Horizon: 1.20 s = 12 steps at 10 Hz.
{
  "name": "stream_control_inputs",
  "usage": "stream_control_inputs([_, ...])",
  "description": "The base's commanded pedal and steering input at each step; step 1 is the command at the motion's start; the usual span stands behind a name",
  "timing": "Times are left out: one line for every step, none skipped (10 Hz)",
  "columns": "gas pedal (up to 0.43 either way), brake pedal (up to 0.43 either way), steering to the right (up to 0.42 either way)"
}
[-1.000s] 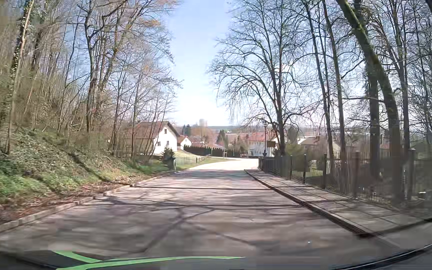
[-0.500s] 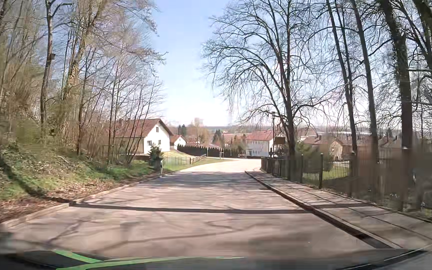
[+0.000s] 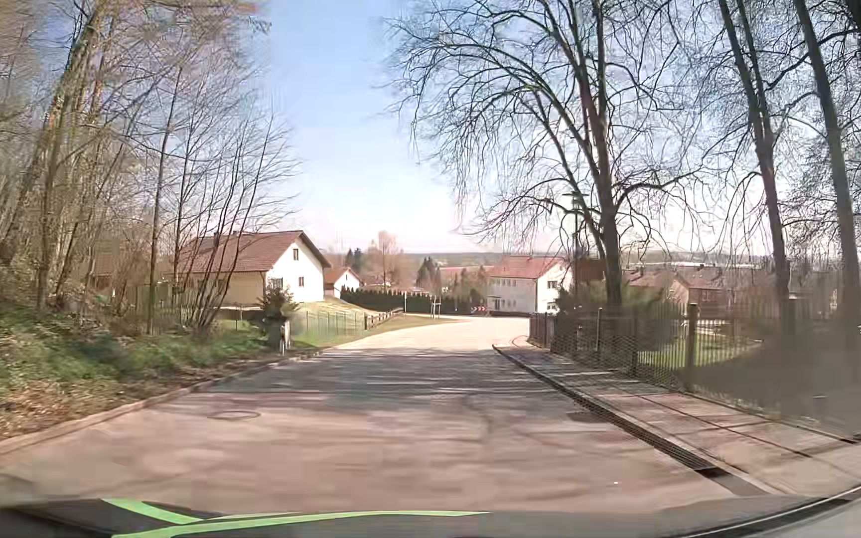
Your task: Follow the waypoints while adhering to traffic rules and regulations
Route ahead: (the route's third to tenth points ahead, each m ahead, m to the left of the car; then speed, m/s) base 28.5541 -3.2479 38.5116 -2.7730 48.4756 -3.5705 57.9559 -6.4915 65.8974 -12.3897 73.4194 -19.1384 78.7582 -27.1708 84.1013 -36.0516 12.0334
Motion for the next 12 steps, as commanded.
stream_control_inputs([0.000, 0.177, 0.009])
stream_control_inputs([0.000, 0.177, 0.009])
stream_control_inputs([0.000, 0.177, 0.008])
stream_control_inputs([0.000, 0.171, 0.007])
stream_control_inputs([0.000, 0.171, 0.008])
stream_control_inputs([0.000, 0.171, 0.008])
stream_control_inputs([0.000, 0.171, 0.009])
stream_control_inputs([0.000, 0.171, 0.010])
stream_control_inputs([0.000, 0.159, 0.010])
stream_control_inputs([0.000, 0.159, 0.011])
stream_control_inputs([0.000, 0.152, 0.012])
stream_control_inputs([0.000, 0.152, 0.012])
